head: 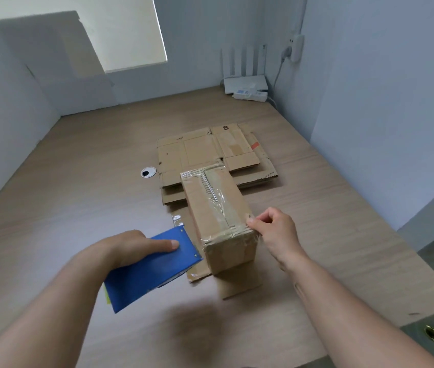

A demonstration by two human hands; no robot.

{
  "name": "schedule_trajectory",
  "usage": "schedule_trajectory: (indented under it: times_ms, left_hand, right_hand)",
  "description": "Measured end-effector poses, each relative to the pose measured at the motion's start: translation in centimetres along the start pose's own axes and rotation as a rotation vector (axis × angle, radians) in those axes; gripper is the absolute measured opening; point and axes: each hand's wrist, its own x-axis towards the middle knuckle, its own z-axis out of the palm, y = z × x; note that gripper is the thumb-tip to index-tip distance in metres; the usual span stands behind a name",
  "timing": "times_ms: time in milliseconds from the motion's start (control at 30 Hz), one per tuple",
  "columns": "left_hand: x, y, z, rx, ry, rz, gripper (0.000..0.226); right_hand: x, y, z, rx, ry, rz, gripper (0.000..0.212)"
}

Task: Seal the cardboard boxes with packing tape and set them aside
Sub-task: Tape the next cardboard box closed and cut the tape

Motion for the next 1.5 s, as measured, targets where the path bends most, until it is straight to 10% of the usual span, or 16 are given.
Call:
schedule_trajectory:
  times_ms: [233,767,933,1067,1367,1500]
  left_hand:
    - [1.1,-0.3,5.8,0.669,0.303,0.013,0.042]
    - [3.8,-6.2,9.9,0.318,0.503,0.000,0.058]
    - [-0.3,1.7,10.0,-0.364,0.503,0.410,0.070]
    - [0.2,7.5,10.9,-0.695,0.358,0.334,0.060]
    - [0.7,6.6,10.8,-0.673,0.453,0.295,0.049]
    - [0.5,6.3,9.5,-0.420,0.354,0.392,0.065]
  right_hand:
    - [-0.4,-0.4,-0.7,-0.183,0.025,-0.047,0.027]
    - [-1.7,-1.4,1.0,-0.541,0.031,-0.144,0.023]
    - [-1.6,-2.0,0.8,-0.634,-0.020,-0.123,0.042]
    - [-1.4,-3.0,2.1,-0.767,-0.067,-0.089,0.077]
    - [2.9,-1.8,-1.4,-0.444,-0.423,-0.198,0.023]
    - [3.2,-3.8,-2.4,-0.891,-0.572,-0.409,0.088]
